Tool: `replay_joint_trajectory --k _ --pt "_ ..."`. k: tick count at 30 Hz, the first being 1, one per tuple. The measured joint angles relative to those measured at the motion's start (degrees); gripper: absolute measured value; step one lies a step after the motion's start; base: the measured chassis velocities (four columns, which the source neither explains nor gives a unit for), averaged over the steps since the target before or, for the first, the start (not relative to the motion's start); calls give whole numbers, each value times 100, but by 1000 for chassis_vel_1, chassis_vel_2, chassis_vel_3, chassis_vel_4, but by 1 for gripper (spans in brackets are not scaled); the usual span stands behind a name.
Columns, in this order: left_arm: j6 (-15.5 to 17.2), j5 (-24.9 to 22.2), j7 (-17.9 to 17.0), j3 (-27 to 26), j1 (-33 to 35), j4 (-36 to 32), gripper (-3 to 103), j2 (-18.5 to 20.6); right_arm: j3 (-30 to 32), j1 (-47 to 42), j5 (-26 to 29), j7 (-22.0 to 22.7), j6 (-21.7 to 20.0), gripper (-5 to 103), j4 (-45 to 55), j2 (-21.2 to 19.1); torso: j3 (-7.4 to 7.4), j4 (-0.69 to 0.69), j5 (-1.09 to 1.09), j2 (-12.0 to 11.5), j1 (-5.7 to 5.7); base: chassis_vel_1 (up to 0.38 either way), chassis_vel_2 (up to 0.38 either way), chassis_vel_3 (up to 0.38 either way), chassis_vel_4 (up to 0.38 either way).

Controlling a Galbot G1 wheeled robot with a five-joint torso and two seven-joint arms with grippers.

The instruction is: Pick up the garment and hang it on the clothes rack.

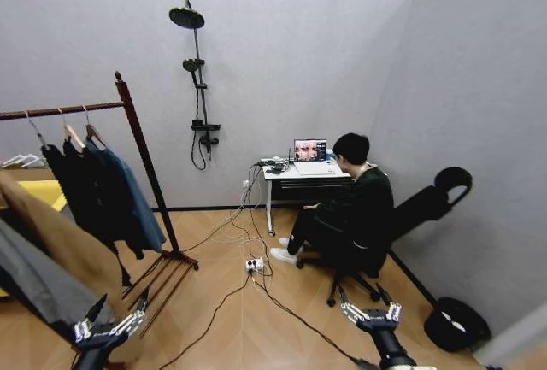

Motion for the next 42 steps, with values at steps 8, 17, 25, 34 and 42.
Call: replay_joint_trajectory --k 8,17,25,34,42 --pt "0 0 1 0 -1 0 100 0 0 1 0 0 0 100 0 0 2 -1 -4 -3 5 171 -190 -187 185" --pt "0 0 -1 0 1 0 100 0 0 -1 0 0 0 100 0 0 0 0 -5 0 -3 337 -326 -330 327" --pt "0 0 1 0 1 0 100 0 0 -2 0 0 0 100 0 0 -1 0 -2 2 -3 322 -326 -303 319" --pt "0 0 0 0 1 0 100 0 0 -2 0 0 0 100 0 0 -1 0 -4 0 -2 231 -242 -236 237" --pt "0 0 0 0 -1 0 100 0 0 1 0 0 0 100 0 0 1 0 -4 -2 4 27 -23 -35 30"
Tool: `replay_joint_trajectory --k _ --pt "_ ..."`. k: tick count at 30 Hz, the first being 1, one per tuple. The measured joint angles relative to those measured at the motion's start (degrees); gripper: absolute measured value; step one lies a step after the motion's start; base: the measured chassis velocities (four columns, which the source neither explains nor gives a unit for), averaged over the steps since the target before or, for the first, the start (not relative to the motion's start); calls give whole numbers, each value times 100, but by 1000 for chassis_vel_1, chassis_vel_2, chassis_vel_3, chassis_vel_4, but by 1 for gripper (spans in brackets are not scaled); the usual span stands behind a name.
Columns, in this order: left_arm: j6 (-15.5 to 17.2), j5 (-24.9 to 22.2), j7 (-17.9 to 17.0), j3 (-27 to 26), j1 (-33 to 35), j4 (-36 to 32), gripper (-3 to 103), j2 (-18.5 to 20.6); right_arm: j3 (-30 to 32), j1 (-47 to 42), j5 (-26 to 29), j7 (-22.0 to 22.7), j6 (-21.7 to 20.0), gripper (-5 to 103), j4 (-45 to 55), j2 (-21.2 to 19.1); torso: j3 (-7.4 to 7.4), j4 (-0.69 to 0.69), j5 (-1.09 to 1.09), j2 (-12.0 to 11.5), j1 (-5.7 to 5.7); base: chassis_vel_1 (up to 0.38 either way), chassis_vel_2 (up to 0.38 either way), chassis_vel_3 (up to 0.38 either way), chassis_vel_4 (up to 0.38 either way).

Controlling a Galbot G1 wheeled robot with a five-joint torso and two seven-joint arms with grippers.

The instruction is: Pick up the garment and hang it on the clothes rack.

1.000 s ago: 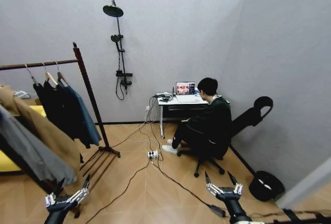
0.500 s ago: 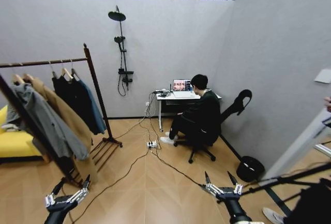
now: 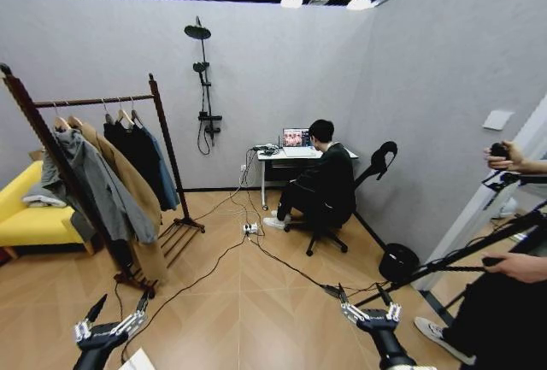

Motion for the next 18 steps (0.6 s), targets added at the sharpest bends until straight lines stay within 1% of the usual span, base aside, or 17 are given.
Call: replay_joint_trajectory --k 2,3,18 --pt "0 0 0 0 -1 0 100 0 0 0 0 0 0 100 0 0 0 -2 0 -1 1 -43 40 42 -44" --pt "0 0 0 0 0 0 100 0 0 0 0 0 0 100 0 0 0 0 0 -1 1 0 0 0 0" --pt "0 -1 0 0 1 0 100 0 0 -2 0 0 0 100 0 0 -1 -1 1 2 -4 4 4 -3 -3"
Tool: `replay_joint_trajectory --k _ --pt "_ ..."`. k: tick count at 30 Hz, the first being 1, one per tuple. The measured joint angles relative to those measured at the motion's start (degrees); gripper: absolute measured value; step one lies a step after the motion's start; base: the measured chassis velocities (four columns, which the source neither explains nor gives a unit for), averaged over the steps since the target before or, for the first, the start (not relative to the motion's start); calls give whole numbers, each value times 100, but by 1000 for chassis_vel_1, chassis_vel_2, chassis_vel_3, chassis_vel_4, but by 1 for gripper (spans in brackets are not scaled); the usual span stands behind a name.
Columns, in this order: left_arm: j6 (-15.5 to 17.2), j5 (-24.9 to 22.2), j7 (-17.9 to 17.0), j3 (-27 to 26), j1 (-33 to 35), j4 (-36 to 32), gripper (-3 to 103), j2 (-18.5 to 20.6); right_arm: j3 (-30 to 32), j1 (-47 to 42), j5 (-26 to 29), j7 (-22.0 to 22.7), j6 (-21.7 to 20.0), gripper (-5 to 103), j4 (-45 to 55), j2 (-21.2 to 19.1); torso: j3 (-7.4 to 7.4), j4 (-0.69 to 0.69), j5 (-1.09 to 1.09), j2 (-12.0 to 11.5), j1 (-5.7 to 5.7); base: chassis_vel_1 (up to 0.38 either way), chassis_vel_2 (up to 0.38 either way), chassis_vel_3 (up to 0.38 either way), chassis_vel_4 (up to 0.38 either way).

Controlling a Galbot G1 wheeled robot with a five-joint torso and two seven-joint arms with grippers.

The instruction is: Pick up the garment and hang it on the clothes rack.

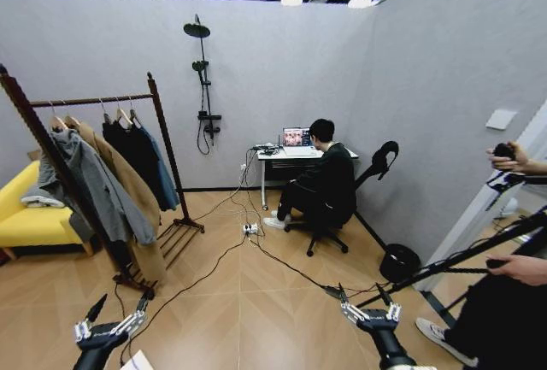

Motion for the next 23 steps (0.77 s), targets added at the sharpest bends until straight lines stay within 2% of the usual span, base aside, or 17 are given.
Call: replay_joint_trajectory --k 9,23 --pt "0 0 -2 -1 0 0 100 1 -1 0 0 0 0 100 0 0 0 0 -4 0 1 79 90 -79 -88" --pt "0 0 0 1 0 0 100 0 0 0 0 0 0 100 0 0 0 0 -2 0 0 0 0 0 0"
